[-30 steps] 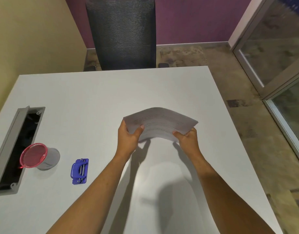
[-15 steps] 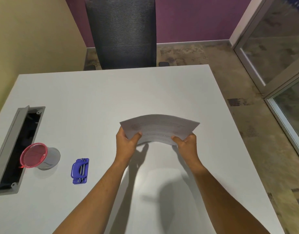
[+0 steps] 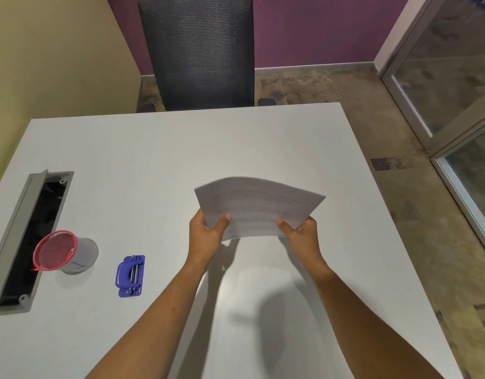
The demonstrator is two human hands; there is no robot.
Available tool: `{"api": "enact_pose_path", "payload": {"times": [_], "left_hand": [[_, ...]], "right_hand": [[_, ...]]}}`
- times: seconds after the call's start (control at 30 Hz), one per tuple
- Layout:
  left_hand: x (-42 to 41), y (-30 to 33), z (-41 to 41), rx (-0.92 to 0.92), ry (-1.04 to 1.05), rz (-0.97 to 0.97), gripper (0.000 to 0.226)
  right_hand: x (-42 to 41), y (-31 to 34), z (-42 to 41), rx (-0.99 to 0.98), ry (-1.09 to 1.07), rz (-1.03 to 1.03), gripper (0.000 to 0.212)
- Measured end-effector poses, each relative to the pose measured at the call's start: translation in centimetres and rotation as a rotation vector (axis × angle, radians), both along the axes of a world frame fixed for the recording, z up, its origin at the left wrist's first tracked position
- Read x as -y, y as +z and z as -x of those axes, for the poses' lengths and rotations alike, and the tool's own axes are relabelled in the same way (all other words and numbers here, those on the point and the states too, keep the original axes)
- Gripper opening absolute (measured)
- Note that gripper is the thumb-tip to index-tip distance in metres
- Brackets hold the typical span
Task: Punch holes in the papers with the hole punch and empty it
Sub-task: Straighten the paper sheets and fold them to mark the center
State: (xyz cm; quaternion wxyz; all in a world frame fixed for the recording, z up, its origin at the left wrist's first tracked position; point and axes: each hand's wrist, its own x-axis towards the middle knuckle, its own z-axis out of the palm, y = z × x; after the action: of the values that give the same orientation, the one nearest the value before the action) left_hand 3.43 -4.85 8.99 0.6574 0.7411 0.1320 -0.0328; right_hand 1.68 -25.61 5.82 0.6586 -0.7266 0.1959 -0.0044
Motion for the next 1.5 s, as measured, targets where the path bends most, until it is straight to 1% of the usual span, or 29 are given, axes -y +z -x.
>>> {"api": "enact_pose_path", "payload": {"times": [0.1, 0.2, 0.3, 0.33, 0.37, 0.4, 0.47, 0.5, 0.57, 0.67, 0.77, 0.87, 0.93, 1.0, 1.1, 1.17, 1.27, 1.33, 1.4, 1.5], "left_hand": [[0.1, 0.8, -0.4, 0.018, 0.004, 0.053, 0.021], [0.4, 1.3, -0.5, 0.025, 0.042, 0.145, 0.023], [0.7, 1.3, -0.4, 0.001, 0.106, 0.239, 0.026], [0.8, 1.2, -0.4, -0.011, 0.125, 0.28, 0.028], [0.9, 1.1, -0.2, -0.025, 0.138, 0.328, 0.029], [1.1, 1.0, 0.0, -0.04, 0.143, 0.381, 0.031], [1.6, 0.6, 0.5, -0.079, 0.151, 0.476, 0.032], [1.8, 0.5, 0.8, -0.1, 0.156, 0.512, 0.031], [2.1, 0.2, 1.3, -0.138, 0.165, 0.577, 0.031], [2.2, -0.2, 1.8, -0.174, 0.149, 0.628, 0.038], [1.5, -0.5, 1.9, -0.164, 0.108, 0.563, 0.048], [-0.9, -0.7, 1.4, -0.112, 0.182, 0.539, 0.056], [-2.9, -0.7, 0.7, -0.105, 0.248, 0.531, 0.051], [-4.6, -0.7, 0.1, -0.084, 0.241, 0.449, 0.045], [-5.9, -0.7, -0.5, -0.024, 0.117, 0.22, 0.043], [-6.0, -0.6, -0.6, -0.002, 0.054, 0.122, 0.041], [-5.5, -0.5, -1.0, 0.018, 0.041, 0.063, 0.034], [-5.2, -0.7, -1.0, 0.016, 0.029, 0.039, 0.034], [-5.1, -1.3, -0.8, 0.004, 0.003, 0.026, 0.035], [-5.1, -2.1, -0.2, -0.041, 0.005, 0.015, 0.034]], "right_hand": [[0.3, 0.5, -0.2, 0.036, 0.026, -0.016, 0.032], [0.7, 0.5, 0.6, 0.046, -0.053, -0.071, 0.049], [0.7, -1.0, 1.9, -0.063, -0.181, -0.304, 0.074], [0.7, -1.6, 2.3, -0.097, -0.21, -0.38, 0.077], [0.6, -2.1, 2.6, -0.121, -0.221, -0.449, 0.075], [0.5, -2.4, 2.8, -0.127, -0.208, -0.514, 0.069], [0.1, -2.6, 3.0, -0.1, -0.127, -0.604, 0.052], [0.0, -2.6, 3.0, -0.087, -0.092, -0.627, 0.048], [0.3, -2.5, 2.8, -0.063, -0.069, -0.649, 0.046], [1.2, -2.1, 2.2, -0.073, -0.076, -0.605, 0.047], [2.3, -1.5, 2.2, -0.09, -0.054, -0.492, 0.039], [3.6, -0.7, 2.1, -0.069, -0.023, -0.336, 0.029], [4.5, 0.1, 2.0, -0.062, -0.003, -0.258, 0.027], [5.2, 0.9, 1.8, -0.052, 0.006, -0.187, 0.025], [5.5, 1.8, 1.2, -0.032, 0.004, -0.148, 0.025], [5.5, 2.0, 0.7, -0.033, 0.006, -0.126, 0.024], [5.4, 1.8, 0.2, -0.021, 0.013, -0.096, 0.021], [5.3, 1.5, 0.1, -0.003, 0.006, -0.089, 0.021], [5.3, 0.7, 0.2, -0.002, 0.023, -0.04, 0.022], [5.2, -0.6, 0.6, -0.035, 0.048, 0.009, 0.028]]}}
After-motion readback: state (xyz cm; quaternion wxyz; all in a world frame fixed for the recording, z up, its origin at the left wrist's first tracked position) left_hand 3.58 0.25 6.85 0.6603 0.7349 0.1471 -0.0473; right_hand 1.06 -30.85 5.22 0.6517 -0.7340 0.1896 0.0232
